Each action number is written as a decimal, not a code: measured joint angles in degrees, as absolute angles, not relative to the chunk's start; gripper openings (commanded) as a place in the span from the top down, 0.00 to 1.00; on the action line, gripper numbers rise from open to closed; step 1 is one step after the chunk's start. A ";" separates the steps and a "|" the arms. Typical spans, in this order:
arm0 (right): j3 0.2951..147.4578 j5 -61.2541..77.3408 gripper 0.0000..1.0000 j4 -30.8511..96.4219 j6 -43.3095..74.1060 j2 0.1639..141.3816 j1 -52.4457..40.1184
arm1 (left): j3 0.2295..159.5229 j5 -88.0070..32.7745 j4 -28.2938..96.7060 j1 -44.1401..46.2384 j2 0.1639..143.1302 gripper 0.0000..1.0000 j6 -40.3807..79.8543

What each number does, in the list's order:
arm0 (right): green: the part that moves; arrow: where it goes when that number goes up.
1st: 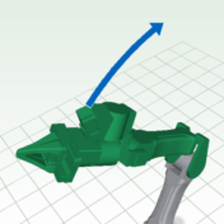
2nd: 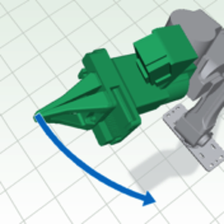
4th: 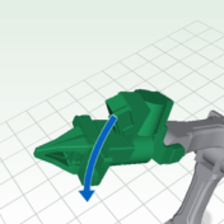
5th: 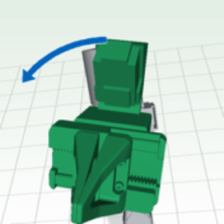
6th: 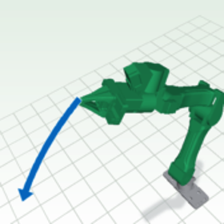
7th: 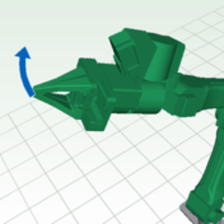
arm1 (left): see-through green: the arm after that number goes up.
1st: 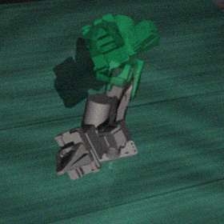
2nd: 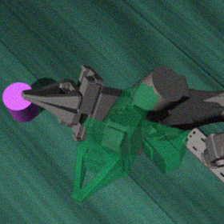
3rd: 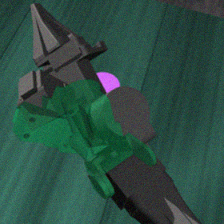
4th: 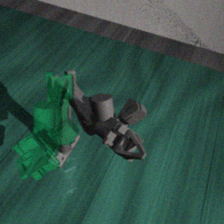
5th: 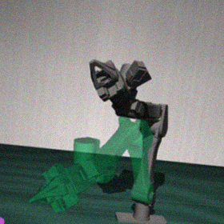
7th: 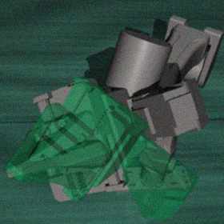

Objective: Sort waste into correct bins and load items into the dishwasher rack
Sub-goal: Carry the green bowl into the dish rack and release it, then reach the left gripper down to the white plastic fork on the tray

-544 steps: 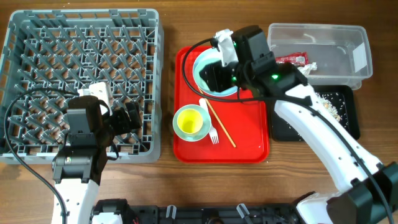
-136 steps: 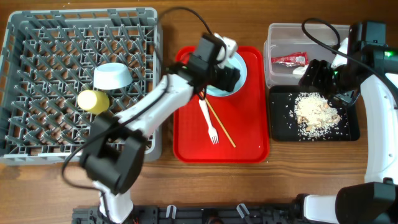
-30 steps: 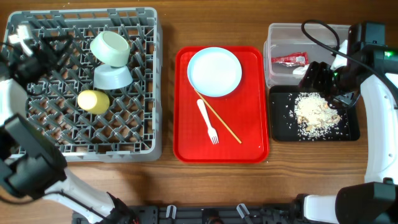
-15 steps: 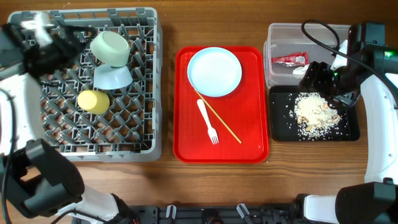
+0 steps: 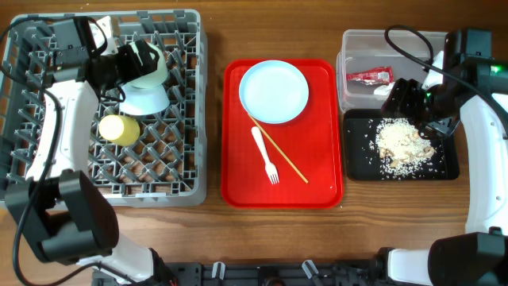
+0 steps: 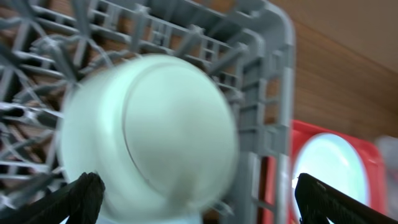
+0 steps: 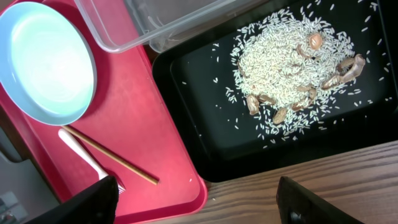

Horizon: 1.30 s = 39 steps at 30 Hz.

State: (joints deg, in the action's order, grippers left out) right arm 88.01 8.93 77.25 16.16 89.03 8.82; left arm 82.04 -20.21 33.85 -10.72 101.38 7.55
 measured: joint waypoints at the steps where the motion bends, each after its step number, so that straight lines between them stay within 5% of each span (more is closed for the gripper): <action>1: 88.01 8.93 0.18 77.28 16.16 89.03 8.82 | 82.04 -18.46 32.42 -10.83 102.17 0.00 7.53; 20: 88.01 8.93 0.18 77.28 16.16 89.03 8.82 | 81.97 -24.56 32.93 -9.17 95.70 0.00 7.53; 29: 88.01 8.93 0.02 77.14 15.70 89.03 8.82 | 81.91 -26.17 48.10 3.18 92.77 0.00 9.10; 34: 88.01 8.93 0.02 77.14 15.31 89.03 8.82 | 81.91 -26.46 52.01 10.13 92.77 0.00 11.75; 39: 88.01 8.93 0.00 77.14 15.31 89.03 8.82 | 81.89 -15.00 55.02 20.01 92.77 0.00 22.92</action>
State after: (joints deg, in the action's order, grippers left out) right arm 88.01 8.93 77.14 15.31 89.03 8.82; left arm 81.89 -15.00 55.02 20.01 92.77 22.92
